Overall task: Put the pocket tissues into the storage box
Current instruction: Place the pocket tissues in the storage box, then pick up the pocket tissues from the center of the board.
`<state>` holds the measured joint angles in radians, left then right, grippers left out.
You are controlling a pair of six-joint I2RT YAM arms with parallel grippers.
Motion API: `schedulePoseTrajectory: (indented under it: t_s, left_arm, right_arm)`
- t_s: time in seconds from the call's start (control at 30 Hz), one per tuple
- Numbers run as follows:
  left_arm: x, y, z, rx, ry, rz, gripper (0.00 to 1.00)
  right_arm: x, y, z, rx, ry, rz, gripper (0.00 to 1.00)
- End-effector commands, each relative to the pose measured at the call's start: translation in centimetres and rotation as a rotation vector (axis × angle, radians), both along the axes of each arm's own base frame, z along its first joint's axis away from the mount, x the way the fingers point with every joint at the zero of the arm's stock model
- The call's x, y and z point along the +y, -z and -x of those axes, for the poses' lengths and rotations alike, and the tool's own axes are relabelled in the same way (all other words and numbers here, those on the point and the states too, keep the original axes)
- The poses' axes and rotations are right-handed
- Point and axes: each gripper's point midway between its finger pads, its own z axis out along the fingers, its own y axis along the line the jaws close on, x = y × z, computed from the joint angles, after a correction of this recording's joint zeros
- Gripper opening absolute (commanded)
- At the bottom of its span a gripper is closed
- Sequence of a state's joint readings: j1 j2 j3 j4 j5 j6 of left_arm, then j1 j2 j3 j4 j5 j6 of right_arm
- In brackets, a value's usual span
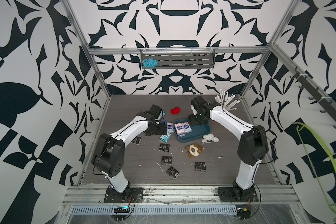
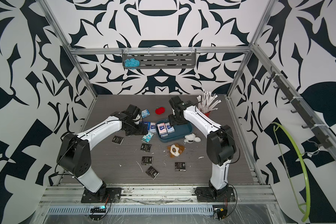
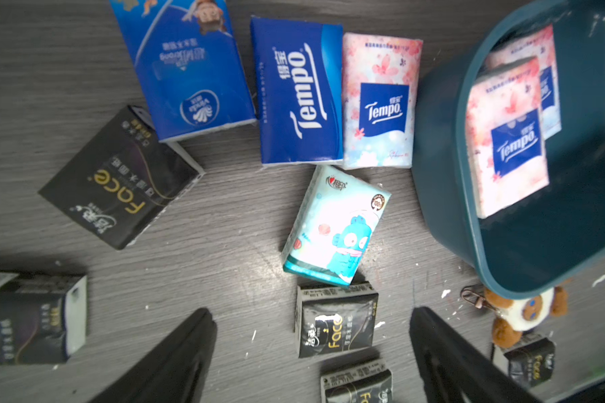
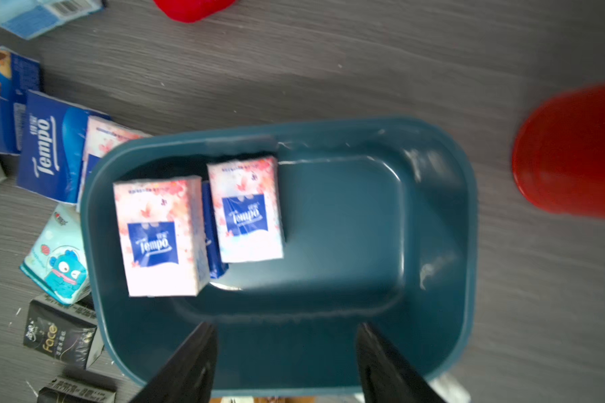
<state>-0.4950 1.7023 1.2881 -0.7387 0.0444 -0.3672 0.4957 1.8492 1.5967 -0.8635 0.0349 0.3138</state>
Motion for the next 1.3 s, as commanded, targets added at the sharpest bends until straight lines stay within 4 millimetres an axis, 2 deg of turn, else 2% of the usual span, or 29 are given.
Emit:
schedulePoseTrajectory:
  t_s: [0.0, 0.23, 0.4, 0.7, 0.73, 0.9, 1.2, 1.27]
  left_arm:
    - [-0.3, 0.5, -0.1, 0.002, 0.090, -0.061, 0.93]
    - [-2.5, 2.6, 0.2, 0.004, 0.232, -0.147, 0.91]
    - [-2.7, 4.4, -0.1, 0.031, 0.238, -0.178, 0.87]
    - [-2.8, 5.7, -0.9, 0.034, 0.241, -0.203, 0.86]
    - [-3.0, 6.0, -0.9, 0.040, 0.244, -0.197, 0.81]
    - [-3.6, 6.9, -0.6, 0.067, 0.251, -0.168, 0.69]
    - [-4.2, 7.0, -0.2, 0.089, 0.242, -0.128, 0.24]
    - [-3.9, 6.5, 0.0, 0.085, 0.234, -0.134, 0.21]
  right_arm:
    - [-1.7, -0.9, 1.1, -0.009, 0.110, 0.001, 0.69]
    - [-4.0, -1.6, 2.6, -0.033, 0.244, -0.084, 0.73]
    - [-6.4, -1.5, 3.4, -0.025, 0.336, -0.156, 0.74]
    - [-9.3, 0.1, 4.0, 0.025, 0.392, -0.213, 0.74]
    - [-9.6, 0.2, 4.0, 0.025, 0.394, -0.211, 0.74]
    - [-10.5, 1.0, 3.2, 0.036, 0.396, -0.215, 0.73]
    - [-10.3, 3.4, 0.1, 0.072, 0.336, -0.197, 0.68]
    - [-10.2, 3.8, -0.6, 0.077, 0.327, -0.189, 0.64]
